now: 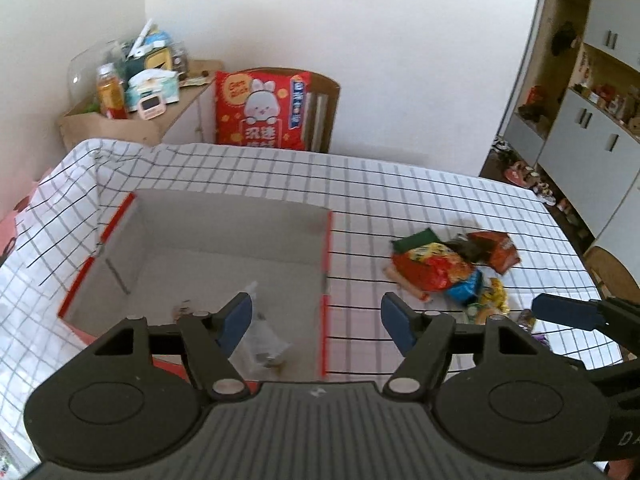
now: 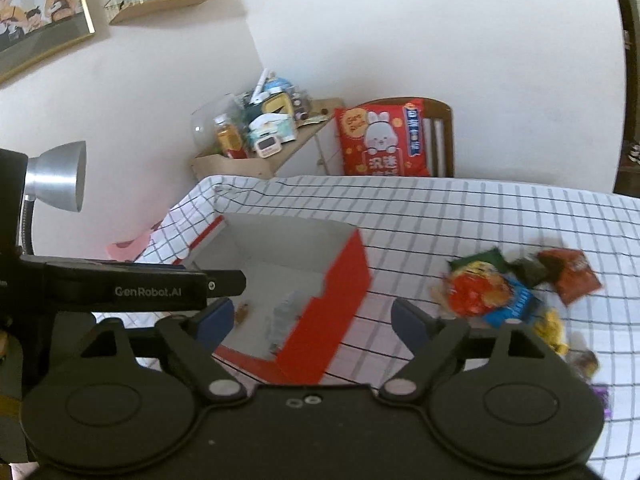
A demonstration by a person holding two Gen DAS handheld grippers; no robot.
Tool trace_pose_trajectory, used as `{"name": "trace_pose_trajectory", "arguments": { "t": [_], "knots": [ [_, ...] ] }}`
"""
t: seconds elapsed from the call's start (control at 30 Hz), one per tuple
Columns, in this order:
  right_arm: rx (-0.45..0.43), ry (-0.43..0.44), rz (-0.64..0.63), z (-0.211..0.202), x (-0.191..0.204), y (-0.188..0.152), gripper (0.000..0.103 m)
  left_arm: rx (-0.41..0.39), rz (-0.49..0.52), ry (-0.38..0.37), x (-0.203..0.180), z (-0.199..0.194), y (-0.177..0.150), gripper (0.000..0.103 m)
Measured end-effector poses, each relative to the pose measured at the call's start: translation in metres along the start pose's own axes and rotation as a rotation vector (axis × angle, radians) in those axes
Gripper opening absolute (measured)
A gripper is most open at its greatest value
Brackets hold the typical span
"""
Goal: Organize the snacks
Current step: 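Move both tools back from the box toward the snack pile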
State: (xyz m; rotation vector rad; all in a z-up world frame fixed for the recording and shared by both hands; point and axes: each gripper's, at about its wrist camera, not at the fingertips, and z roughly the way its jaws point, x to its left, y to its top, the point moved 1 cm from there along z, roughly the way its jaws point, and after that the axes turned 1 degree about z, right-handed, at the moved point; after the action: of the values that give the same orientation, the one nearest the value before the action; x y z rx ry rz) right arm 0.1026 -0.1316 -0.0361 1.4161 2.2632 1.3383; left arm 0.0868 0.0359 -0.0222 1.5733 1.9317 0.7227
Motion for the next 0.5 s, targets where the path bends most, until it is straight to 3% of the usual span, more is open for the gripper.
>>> {"name": "trace_pose_trajectory", "arguments": {
  "t": [0.13,0.5],
  "knots": [
    [-0.022,-0.036,0.026,-0.017,-0.025,-0.010,0.099,0.008,0.011,-0.035,-0.029,0.004,-0.007,0.071],
    [-0.009,-0.169,0.037,-0.051,-0.104,-0.040,0.102,0.092,-0.026,-0.129,-0.103,0.042,-0.022,0.075]
  ]
}}
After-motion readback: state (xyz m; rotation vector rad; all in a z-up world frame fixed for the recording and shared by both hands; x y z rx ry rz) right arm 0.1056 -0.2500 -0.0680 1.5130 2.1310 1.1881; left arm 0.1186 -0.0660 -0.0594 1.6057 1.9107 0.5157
